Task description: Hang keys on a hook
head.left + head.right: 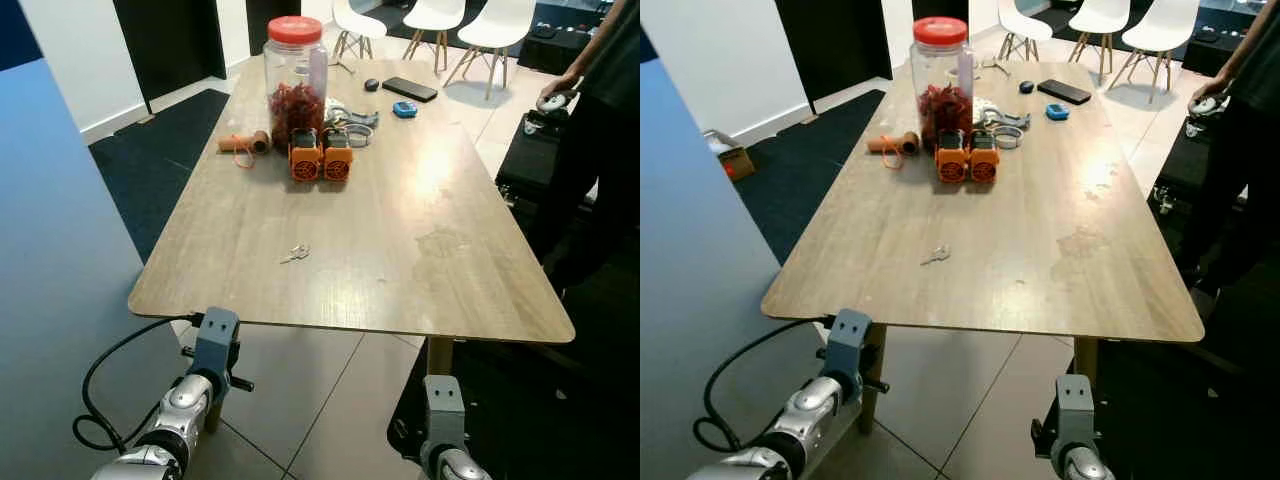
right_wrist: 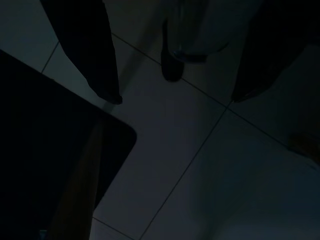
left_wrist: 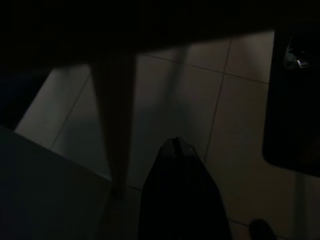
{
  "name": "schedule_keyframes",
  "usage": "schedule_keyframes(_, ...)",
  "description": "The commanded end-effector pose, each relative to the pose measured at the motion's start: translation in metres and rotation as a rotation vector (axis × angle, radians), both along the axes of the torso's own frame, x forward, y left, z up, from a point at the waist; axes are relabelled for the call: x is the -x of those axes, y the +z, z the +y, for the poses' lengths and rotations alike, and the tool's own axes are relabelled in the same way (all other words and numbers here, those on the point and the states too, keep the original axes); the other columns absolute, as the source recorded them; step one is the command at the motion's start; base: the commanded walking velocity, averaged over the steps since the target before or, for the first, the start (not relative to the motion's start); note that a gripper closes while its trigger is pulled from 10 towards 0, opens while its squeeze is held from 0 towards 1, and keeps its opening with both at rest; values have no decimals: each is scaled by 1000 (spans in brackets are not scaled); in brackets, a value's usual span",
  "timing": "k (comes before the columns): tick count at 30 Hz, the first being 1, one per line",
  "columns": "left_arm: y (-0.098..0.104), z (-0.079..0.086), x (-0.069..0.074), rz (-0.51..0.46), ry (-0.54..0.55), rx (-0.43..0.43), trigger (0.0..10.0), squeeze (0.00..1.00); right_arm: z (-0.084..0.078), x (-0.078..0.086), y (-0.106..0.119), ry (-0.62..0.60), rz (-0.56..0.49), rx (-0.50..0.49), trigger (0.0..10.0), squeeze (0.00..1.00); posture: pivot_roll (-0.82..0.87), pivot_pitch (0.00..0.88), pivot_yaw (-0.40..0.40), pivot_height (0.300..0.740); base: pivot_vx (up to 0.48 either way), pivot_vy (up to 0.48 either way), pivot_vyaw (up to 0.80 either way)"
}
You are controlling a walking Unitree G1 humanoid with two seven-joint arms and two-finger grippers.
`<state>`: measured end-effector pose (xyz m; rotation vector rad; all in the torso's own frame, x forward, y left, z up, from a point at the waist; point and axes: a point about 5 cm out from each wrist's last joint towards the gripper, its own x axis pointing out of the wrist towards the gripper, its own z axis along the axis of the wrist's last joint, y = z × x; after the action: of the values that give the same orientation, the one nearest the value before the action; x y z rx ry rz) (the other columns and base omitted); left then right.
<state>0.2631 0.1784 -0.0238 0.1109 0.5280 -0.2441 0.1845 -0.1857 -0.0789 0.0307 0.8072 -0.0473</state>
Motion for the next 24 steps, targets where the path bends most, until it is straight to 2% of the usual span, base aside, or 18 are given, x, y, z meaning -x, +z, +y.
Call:
schedule_keyframes(1,7,9,-5,-28,-29,-30,10000,0,-4,2,-1,-9,11,1,10000,0,47,0,-4,740,0,0,0)
schedule_keyframes(4,8,27,-1,-21,-54,-58,10000,0,-7,4,-1,-10,12,6,10000,0,43,0,-3,740,0,0,0)
schedule_keyframes(7,9,36,3,-21,-72,-59,10000,0,-7,4,-1,-11,12,7,10000,0,41,0,-2,740,0,0,0)
schedule_keyframes(8,10,46,8,-31,-107,-71,10000,0,-6,5,-2,-11,13,6,10000,0,37,0,0,740,0,0,0)
schedule_keyframes(10,10,50,11,-34,-128,-83,10000,0,-5,5,-2,-11,13,6,10000,0,37,0,0,740,0,0,0)
schedule_keyframes(12,11,60,23,-47,-239,-119,10000,0,-4,6,-2,-7,14,3,10000,0,41,0,-1,740,0,0,0)
schedule_keyframes(13,11,60,23,-47,-239,-119,10000,0,-4,6,-2,-7,14,3,10000,0,41,0,-1,740,0,0,0)
schedule_keyframes(15,10,66,34,-40,-333,-129,10000,0,-3,6,-3,0,16,2,10000,0,45,0,-2,740,0,0,0)
schedule_keyframes(16,10,66,34,-40,-333,-129,10000,0,-3,6,-3,0,16,2,10000,0,45,0,-2,740,0,0,0)
schedule_keyframes(17,9,74,51,-10,-473,-147,10000,0,-2,7,-3,7,20,2,10000,0,46,0,-4,740,0,0,0)
schedule_keyframes(18,9,78,60,11,-555,-162,10000,0,-2,7,-3,9,21,2,10000,0,46,0,-4,740,0,0,0)
schedule_keyframes(19,9,78,60,11,-555,-162,10000,0,-2,7,-3,9,21,2,10000,0,46,0,-4,740,0,0,0)
schedule_keyframes(21,12,85,70,22,-636,-166,10000,0,-2,8,-3,9,23,1,10000,0,47,0,-6,740,0,0,0)
schedule_keyframes(24,24,91,69,-28,-666,-120,10000,0,-3,8,-4,12,25,3,10000,0,47,0,-11,740,0,0,0)
